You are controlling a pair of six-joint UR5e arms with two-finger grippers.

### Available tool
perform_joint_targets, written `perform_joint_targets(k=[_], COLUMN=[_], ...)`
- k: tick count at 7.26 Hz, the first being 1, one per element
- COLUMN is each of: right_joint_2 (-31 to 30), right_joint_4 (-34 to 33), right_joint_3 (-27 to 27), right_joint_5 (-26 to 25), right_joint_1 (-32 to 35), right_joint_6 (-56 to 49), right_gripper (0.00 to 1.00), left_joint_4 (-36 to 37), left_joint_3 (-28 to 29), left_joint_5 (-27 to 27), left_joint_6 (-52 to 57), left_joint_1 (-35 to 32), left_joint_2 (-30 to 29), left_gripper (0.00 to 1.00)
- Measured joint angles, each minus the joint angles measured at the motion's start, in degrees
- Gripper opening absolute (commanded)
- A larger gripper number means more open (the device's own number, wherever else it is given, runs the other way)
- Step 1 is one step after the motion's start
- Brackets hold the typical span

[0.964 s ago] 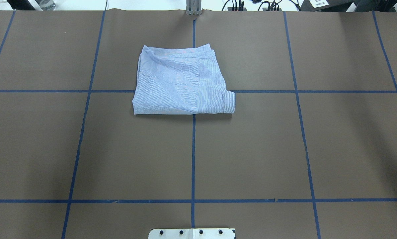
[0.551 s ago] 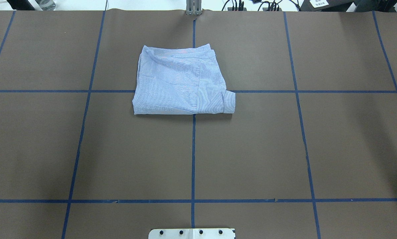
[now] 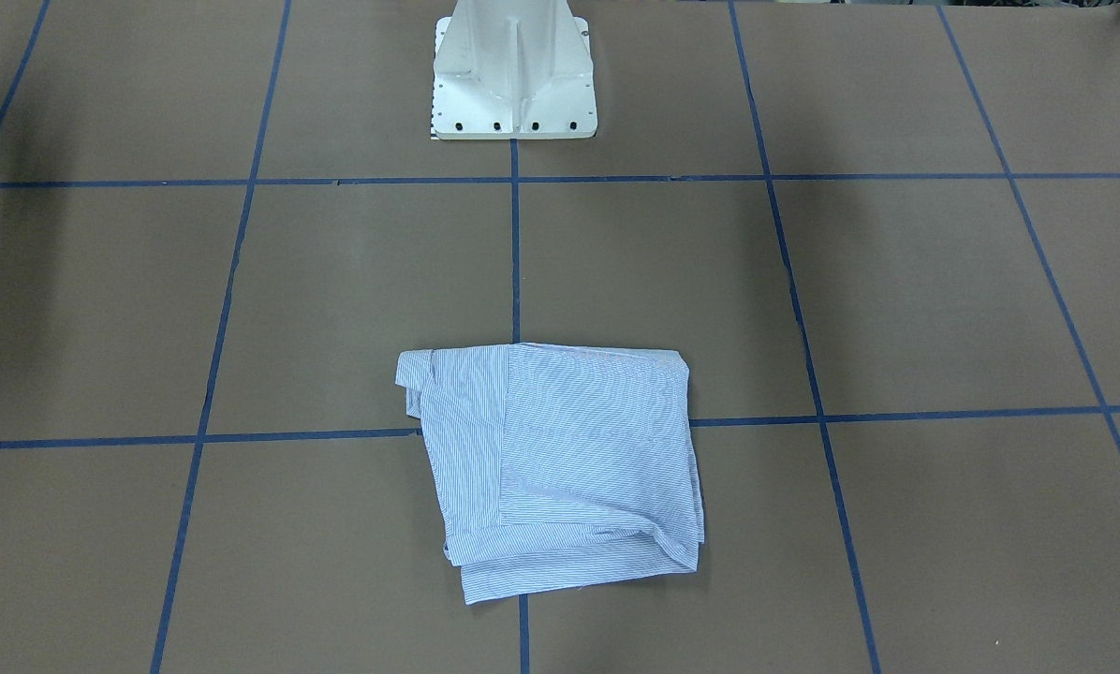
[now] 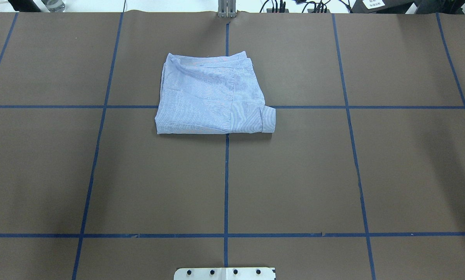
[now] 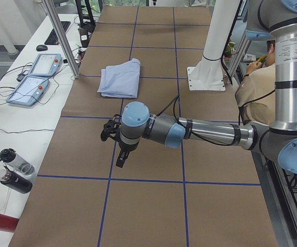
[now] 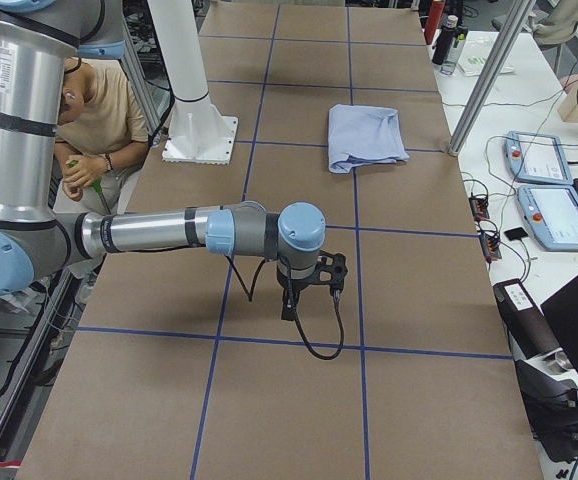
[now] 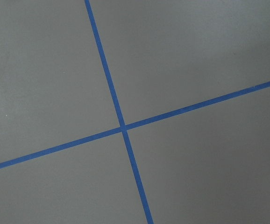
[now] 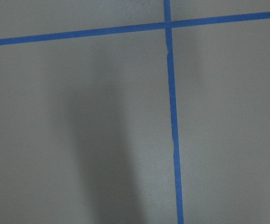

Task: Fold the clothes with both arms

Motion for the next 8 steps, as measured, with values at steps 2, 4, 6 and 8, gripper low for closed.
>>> perform_joint_targets(k=[2,4,6,8], right_joint_2=[0.3,0.2,0.0,0.4], right_joint_4=[0.1,0.1,0.1,0.2], right_joint_3=[0.0,-0.2,-0.2,0.1], right_joint_5=[0.7,0.6,-1.2,-2.6], right_joint_1=[0.1,0.1,0.1,0.0], right_joint_6=[0.1,0.2,0.3,0.6], right_gripper=[1.0,1.0,1.0,1.0], left_joint_4=[0.1,0.0,0.1,0.2], left_joint_3=[-0.3,-2.0,-2.2,-2.0], left_joint_5=[-1.7,-1.7,-1.8,-1.8], left_joint_6=[-1.4,-1.6,-1.7,-1.7], left_joint_1=[0.0,0.0,-0.1,-0.1], left_joint_2=[-0.5,0.1,0.4,0.6], left_gripper=[0.99,0.99,0.99,0.99])
